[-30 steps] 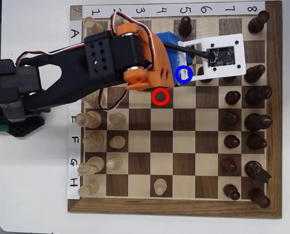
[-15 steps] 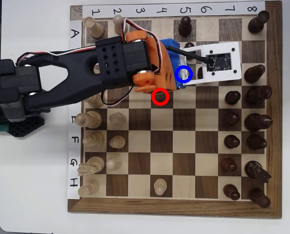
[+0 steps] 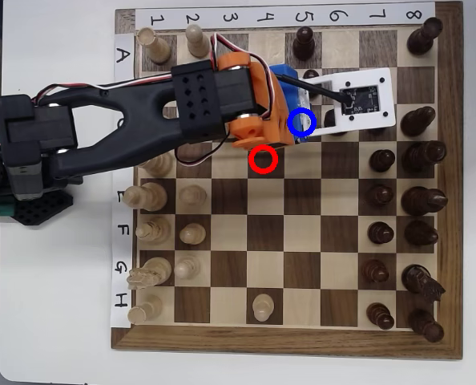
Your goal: Move the piece to destination
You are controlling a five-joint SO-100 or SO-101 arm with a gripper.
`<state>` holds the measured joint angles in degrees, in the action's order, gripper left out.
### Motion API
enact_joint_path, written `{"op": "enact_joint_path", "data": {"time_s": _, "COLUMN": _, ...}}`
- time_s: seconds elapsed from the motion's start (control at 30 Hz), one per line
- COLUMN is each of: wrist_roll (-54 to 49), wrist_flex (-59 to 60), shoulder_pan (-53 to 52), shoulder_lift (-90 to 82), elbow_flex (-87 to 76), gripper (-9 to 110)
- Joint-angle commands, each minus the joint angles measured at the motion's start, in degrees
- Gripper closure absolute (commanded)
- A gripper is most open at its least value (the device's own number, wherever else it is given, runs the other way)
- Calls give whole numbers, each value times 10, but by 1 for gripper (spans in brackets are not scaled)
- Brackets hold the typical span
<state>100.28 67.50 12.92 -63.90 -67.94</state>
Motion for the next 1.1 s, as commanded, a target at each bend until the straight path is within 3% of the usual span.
{"op": "enact_joint_path", "data": {"time_s": 0.0, "wrist_roll": 294, "wrist_flex": -37, "shoulder_pan": 18, "shoulder_lift": -7, "elbow_flex": -1, "gripper": 101}}
{"op": "enact_joint_path", "data": {"time_s": 0.5, "wrist_roll": 291, "wrist_flex": -48, "shoulder_pan": 21, "shoulder_lift": 11, "elbow_flex": -4, "gripper": 101}}
{"op": "enact_joint_path", "data": {"time_s": 1.07, "wrist_roll": 307, "wrist_flex": -76, "shoulder_pan": 20, "shoulder_lift": -4, "elbow_flex": -4, "gripper": 74}}
